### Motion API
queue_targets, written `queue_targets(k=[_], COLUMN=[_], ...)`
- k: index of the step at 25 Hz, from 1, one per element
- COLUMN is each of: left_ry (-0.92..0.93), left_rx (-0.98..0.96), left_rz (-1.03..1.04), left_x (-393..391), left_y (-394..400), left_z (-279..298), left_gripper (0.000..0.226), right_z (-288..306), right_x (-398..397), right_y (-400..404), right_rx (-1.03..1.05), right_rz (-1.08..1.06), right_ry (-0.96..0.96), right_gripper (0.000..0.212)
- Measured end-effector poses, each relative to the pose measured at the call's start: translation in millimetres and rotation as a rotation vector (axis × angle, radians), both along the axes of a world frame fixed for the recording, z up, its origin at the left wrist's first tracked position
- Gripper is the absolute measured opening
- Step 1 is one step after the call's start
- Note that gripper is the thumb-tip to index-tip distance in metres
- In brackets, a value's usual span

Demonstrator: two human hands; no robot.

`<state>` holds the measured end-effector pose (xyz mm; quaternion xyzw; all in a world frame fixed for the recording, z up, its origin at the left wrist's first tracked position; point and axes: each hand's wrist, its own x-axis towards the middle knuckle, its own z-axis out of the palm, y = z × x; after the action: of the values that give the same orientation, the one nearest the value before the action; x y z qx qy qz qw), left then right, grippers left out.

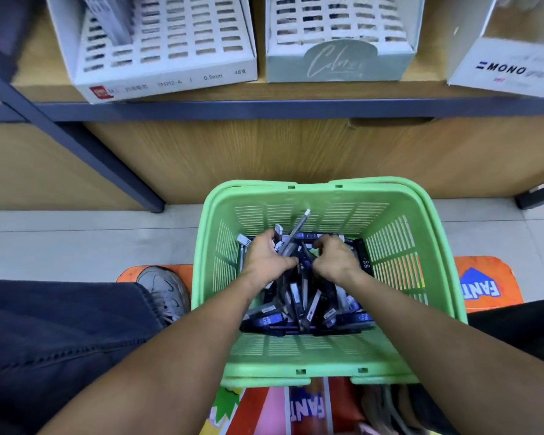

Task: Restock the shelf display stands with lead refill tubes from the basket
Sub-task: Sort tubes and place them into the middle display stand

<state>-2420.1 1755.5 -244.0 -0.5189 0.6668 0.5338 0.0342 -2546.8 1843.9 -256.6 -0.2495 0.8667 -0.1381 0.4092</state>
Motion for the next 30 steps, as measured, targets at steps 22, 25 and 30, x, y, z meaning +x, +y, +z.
queue_targets(k=[22,25,30], left_ry=[0.303,0.316,0.376], left_rx=[0.298,0.282,0.398], left_rz=[0.296,0.371,0.481], left_x=[5.1,4.0,6.3], left_y=[-1.3,1.6,3.2], left_z=[13.8,6.9,-1.0], left_gripper=[0.065,0.06,0.058], right_z=[12.0,11.8,7.4], right_x=[22.5,26.5,25.4], right_y=[5.8,2.8,5.7], right_rx=[-0.078,-0.06,-0.007], right_rz=[-0.349,-0.178,-0.175], right_ry=[-0.862,-0.791,-0.912], right_gripper=[0.06,0.07,0.089])
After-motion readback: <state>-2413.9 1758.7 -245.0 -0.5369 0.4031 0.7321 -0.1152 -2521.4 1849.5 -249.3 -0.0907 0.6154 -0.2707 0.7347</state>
